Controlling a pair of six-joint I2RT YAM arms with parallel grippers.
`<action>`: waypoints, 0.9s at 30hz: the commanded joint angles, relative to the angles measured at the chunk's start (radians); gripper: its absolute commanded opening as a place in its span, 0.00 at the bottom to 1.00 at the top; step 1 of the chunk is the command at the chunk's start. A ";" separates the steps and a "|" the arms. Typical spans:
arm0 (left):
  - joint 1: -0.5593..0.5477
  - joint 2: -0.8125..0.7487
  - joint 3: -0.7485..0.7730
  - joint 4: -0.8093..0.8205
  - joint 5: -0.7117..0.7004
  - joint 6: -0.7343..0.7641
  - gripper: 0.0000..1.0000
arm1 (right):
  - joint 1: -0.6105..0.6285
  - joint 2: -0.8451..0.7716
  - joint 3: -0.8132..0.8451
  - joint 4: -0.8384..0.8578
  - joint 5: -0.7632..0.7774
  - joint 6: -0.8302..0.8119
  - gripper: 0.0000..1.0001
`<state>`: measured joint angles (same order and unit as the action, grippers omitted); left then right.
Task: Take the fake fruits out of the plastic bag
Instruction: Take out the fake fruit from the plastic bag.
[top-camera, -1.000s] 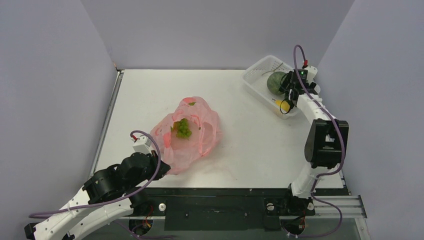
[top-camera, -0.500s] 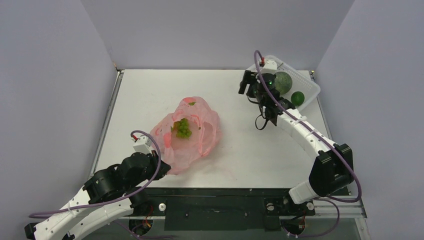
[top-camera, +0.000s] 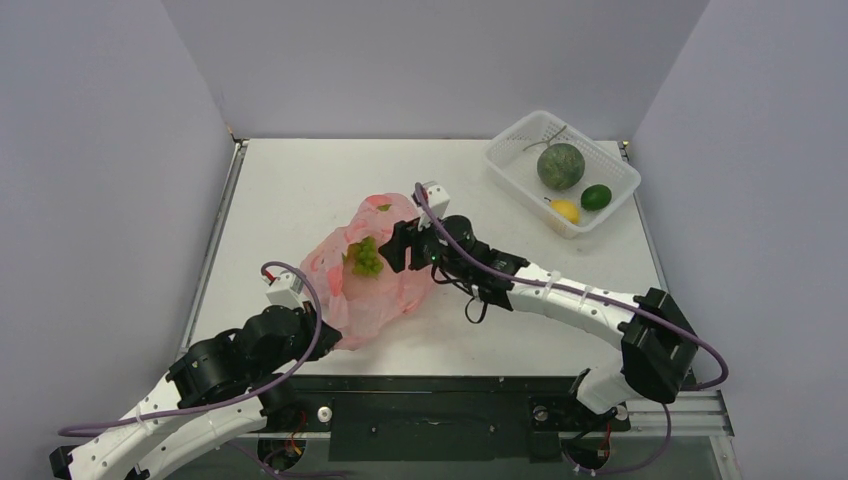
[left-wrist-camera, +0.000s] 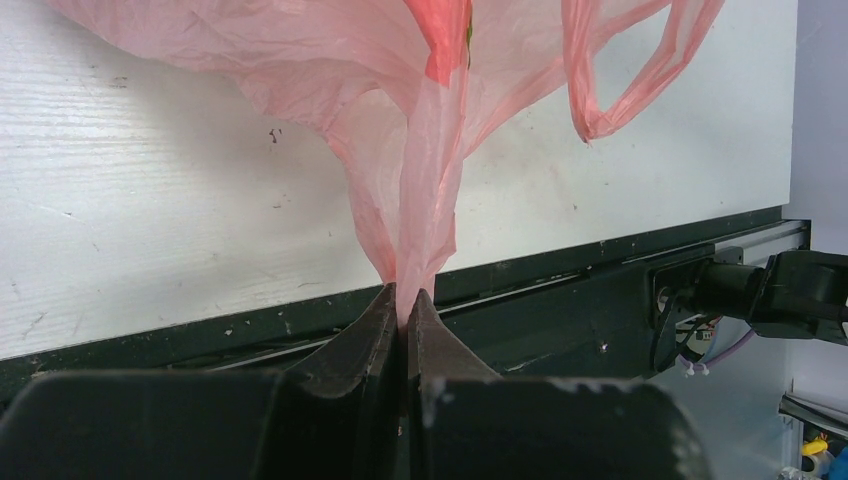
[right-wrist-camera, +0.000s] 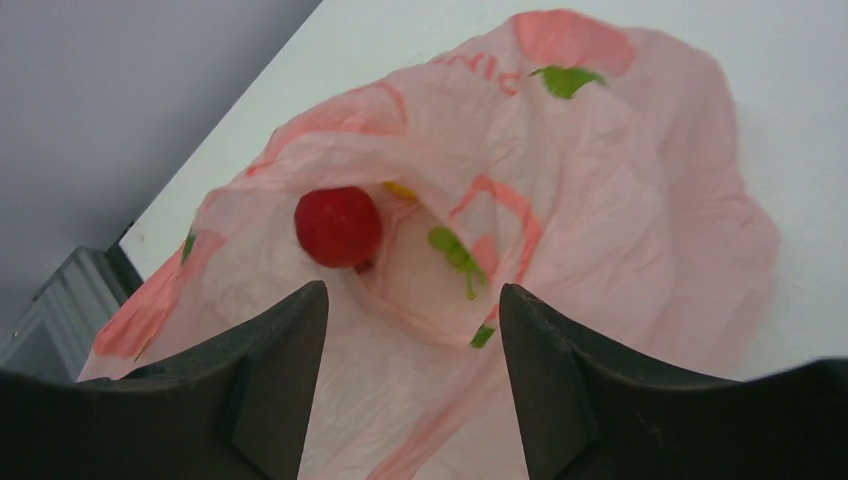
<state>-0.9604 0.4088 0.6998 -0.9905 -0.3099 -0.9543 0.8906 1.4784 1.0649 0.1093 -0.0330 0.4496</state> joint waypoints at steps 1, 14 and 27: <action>-0.001 0.000 -0.001 0.044 -0.010 0.000 0.00 | 0.107 -0.058 -0.082 0.195 -0.024 -0.028 0.59; -0.001 0.008 -0.001 0.058 -0.004 0.004 0.00 | 0.154 0.264 -0.013 0.273 0.134 -0.056 0.34; -0.001 0.009 0.007 0.043 0.002 0.003 0.00 | 0.155 0.495 0.127 0.363 0.378 -0.083 0.53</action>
<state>-0.9604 0.4137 0.6960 -0.9833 -0.3096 -0.9543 1.0424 1.9450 1.1297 0.3790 0.2436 0.3748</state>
